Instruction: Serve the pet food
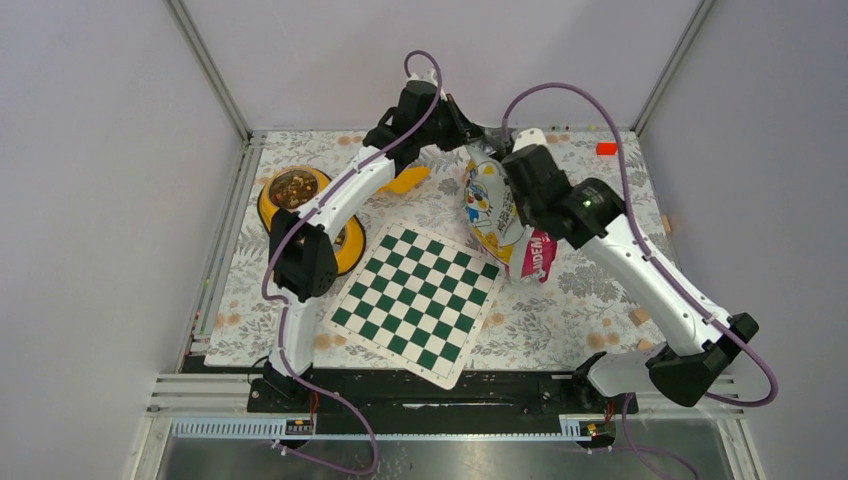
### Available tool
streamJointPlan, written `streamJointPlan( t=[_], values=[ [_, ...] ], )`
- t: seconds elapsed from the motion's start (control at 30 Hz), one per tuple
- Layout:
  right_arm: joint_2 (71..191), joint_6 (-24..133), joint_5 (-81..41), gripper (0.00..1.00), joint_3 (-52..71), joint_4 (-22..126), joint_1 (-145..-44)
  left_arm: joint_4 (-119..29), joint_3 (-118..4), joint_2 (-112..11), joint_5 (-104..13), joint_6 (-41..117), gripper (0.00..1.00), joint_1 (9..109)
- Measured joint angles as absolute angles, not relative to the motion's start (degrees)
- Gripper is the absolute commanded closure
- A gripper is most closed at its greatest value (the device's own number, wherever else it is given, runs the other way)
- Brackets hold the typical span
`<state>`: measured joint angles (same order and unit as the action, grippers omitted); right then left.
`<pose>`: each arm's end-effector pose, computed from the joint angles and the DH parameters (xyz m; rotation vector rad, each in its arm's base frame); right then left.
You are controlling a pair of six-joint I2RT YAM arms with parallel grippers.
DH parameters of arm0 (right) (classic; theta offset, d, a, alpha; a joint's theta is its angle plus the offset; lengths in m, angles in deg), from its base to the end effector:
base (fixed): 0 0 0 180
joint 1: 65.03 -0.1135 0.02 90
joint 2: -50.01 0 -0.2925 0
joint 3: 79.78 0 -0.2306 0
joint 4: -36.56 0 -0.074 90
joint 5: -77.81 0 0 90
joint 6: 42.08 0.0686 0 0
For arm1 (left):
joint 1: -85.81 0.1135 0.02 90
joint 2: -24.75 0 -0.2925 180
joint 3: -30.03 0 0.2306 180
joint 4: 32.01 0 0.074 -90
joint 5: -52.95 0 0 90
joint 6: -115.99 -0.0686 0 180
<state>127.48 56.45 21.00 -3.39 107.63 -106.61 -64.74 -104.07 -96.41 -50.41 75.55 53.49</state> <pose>0.2169 0.1422 0.4078 -0.3640 2.1807 -0.2068 0.4382 -0.2960 0.3678 -0.1428 2.0878 -1.1452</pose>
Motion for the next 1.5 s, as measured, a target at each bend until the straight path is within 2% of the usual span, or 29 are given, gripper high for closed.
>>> streamJointPlan(
  t=[0.27, 0.5, 0.8, 1.0, 1.03, 1.13, 1.2, 1.27, 1.37, 1.5],
  values=[
    [127.29, 45.92, 9.25, 1.0, -7.69, 100.17, -94.72, -66.8, -104.79, -95.32, -48.97, 76.92, 1.0, 55.55],
    [127.24, 39.03, -1.77, 1.0, -7.67, 95.47, -88.53, -69.4, -97.88, -87.47, -44.08, 73.91, 1.0, 56.14],
    [128.45, 36.65, -10.73, 1.0, -7.47, 89.9, -85.45, -73.88, -97.27, -81.74, -42.06, 66.52, 1.0, 57.82],
    [128.51, 34.99, -16.15, 1.0, -1.31, 84.57, -85.06, -73.62, -88.31, -75.93, -40.27, 64.84, 1.0, 58.45],
    [128.53, 34.68, -16.87, 0.95, 0.05, 83.78, -85.06, -73.31, -85.49, -74.73, -40.16, 64.77, 0.98, 58.58],
    [128.84, 33.46, -18.84, 0.67, 4.04, 82.91, -84.99, -71.58, -79.39, -72.83, -40.73, 64.92, 0.79, 58.76],
    [129.32, 33.17, -18.53, 0.55, 3.67, 83.54, -84.25, -68.83, -77.07, -71.6, -41.43, 64.53, 0.65, 58.91],
    [129.95, 33.04, -18.12, 0.42, 1.44, 84.37, -83.09, -65.77, -76.55, -70.07, -42.22, 63.44, 0.57, 59.83],
    [130.54, 32.74, -18.27, 0.31, -2.29, 85.16, -82.46, -62.08, -77.2, -67.45, -44.49, 60.86, 0.47, 62.56],
    [131.07, 31.82, -19.76, 0.28, -7.21, 87.76, -82.33, -58.58, -80.96, -66.36, -51.18, 55.35, 0.45, 66.12]
  ],
)
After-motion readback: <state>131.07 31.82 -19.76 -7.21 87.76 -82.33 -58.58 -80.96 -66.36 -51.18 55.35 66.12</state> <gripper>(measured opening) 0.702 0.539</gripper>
